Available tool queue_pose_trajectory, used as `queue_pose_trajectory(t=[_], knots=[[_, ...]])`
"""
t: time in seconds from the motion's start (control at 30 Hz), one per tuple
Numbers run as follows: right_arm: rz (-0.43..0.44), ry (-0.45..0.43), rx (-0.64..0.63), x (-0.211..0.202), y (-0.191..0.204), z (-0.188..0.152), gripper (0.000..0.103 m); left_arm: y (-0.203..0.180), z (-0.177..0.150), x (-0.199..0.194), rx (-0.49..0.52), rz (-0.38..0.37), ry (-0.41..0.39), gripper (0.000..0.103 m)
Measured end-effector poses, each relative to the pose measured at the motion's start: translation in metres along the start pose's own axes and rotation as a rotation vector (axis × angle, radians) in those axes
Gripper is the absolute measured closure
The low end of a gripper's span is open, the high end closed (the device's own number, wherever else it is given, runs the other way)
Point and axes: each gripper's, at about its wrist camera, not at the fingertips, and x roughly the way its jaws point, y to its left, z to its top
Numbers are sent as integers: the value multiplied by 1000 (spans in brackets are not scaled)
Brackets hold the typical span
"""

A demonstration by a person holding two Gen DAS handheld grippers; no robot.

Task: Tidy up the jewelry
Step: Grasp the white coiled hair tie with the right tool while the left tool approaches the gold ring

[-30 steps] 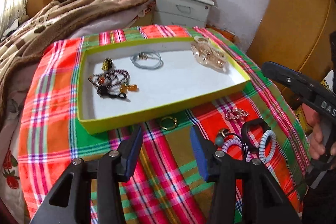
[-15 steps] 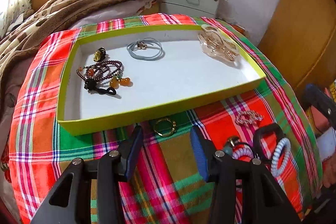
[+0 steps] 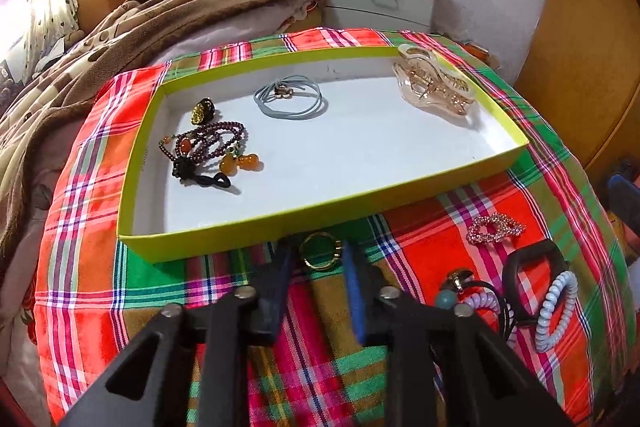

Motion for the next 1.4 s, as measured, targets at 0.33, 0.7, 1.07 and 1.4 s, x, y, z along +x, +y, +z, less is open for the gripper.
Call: queue_pose_trajectory(t=[0.33, 0.7, 1.07, 1.4], knots=[[39, 79, 57, -5, -15, -27, 71, 6, -3, -6, -24, -38, -10, 80], [77, 165, 50, 6, -2, -49, 71, 6, -12, -27, -15, -70, -51, 80], [59, 197, 68, 13, 1, -56, 71, 12, -22, -44, -7, -78, -74, 80], [52, 204, 91, 15, -4, -55, 90, 14, -30, -54, -7, -81, -87, 80]])
